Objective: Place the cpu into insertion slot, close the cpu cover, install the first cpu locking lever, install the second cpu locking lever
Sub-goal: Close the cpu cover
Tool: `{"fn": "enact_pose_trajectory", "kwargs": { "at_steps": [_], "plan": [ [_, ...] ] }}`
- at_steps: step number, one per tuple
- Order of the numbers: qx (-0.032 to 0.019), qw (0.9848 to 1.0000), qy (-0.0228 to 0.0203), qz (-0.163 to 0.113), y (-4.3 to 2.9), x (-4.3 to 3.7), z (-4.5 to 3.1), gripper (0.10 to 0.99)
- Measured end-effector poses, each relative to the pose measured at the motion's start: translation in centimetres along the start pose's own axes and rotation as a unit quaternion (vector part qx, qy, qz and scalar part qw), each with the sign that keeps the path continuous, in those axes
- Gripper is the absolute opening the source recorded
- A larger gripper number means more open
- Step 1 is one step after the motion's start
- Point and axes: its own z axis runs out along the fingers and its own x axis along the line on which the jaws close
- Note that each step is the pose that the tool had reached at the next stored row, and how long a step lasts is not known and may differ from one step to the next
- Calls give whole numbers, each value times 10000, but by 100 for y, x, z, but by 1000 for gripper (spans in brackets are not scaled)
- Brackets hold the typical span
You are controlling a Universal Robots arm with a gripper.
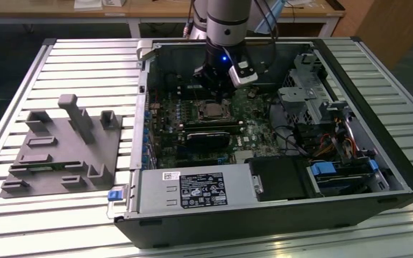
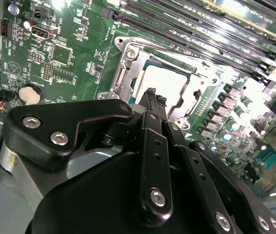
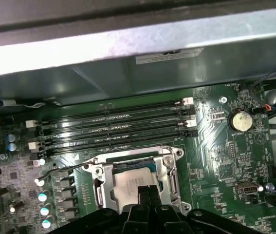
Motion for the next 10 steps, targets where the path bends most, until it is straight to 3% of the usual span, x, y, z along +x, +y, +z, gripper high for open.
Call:
{"fn": "enact_pose_trajectory", "kwargs": {
  "at_steps": [5, 10],
  "plan": [
    [-21, 9999, -122, -51, -9, 29, 15, 106],
    [-23, 9999, -132, -57, -10, 32, 16, 106]
  ]
}}
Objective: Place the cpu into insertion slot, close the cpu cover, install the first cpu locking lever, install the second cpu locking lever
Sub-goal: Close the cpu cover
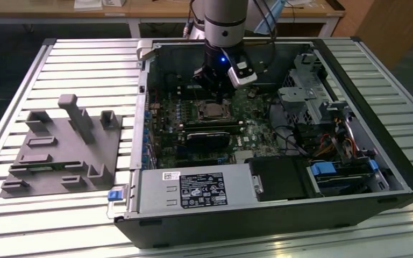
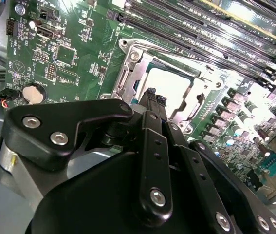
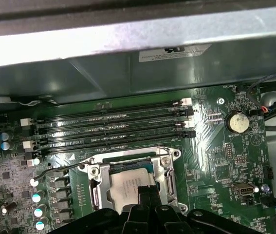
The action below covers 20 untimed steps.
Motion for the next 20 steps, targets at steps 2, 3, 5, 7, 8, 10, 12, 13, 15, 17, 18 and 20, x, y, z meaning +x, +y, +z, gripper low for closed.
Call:
{"fn": "enact_pose_trajectory", "kwargs": {
  "at_steps": [2, 3, 5, 7, 8, 10, 12, 13, 15, 17, 18, 20],
  "plan": [
    [0, 10000, -1, 1, -1, 5, 0, 106],
    [-1, 10000, -4, 0, -2, 11, 0, 106],
    [-2, 10000, -8, 0, -4, 24, 2, 106],
    [-1, 10000, -9, 0, -7, 39, 4, 106],
    [-2, 10000, -10, 0, -8, 48, 5, 106],
    [-2, 10000, -11, 0, -11, 67, 8, 106],
    [-1, 10000, -11, 0, -14, 88, 13, 106],
    [-2, 10000, -11, 0, -16, 97, 17, 106],
    [-2, 10000, -11, 0, -19, 118, 29, 106],
    [-2, 10000, -11, 0, -24, 144, 40, 106],
    [-1, 10000, -10, 0, -26, 159, 45, 106],
    [-1, 10000, -10, 0, -32, 196, 54, 106]
  ]
}}
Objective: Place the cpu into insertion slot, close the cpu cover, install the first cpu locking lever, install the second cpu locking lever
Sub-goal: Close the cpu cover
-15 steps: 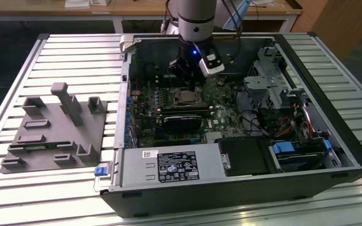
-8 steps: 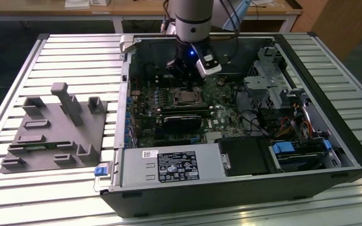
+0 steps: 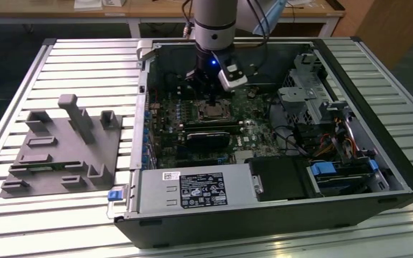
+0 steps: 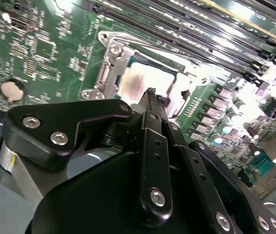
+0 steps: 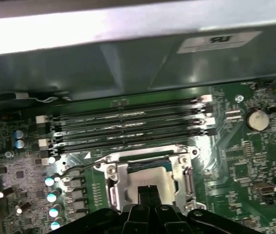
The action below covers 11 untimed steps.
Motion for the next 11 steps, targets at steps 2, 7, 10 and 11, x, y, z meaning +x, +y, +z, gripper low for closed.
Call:
{"fn": "enact_pose_trajectory", "kwargs": {
  "at_steps": [2, 7, 10, 11],
  "plan": [
    [-1, 10000, -1, 0, -5, 36, 10, 106],
    [-1, 10000, -1, 0, -16, 100, 43, 106],
    [-1, 10000, 0, 0, -23, 134, 68, 106],
    [-1, 10000, -1, 0, -24, 145, 77, 106]
  ]
}}
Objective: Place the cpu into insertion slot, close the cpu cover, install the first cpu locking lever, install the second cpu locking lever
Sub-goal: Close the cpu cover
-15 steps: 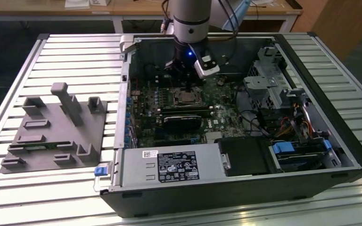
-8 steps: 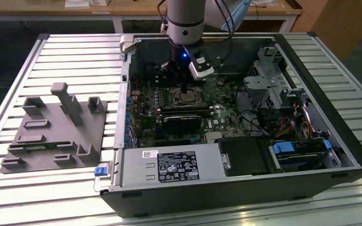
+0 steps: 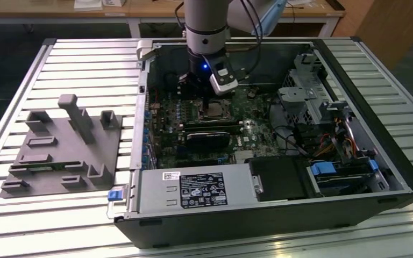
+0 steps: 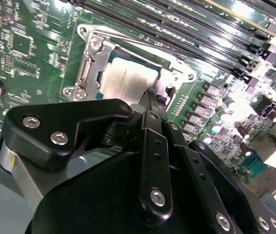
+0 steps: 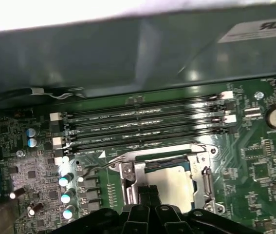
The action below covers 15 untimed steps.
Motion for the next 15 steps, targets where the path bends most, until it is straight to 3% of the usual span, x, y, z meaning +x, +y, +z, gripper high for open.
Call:
{"fn": "enact_pose_trajectory", "kwargs": {
  "at_steps": [15],
  "plan": [
    [3, 10000, 1, 0, -19, 84, 100, 106]
  ]
}}
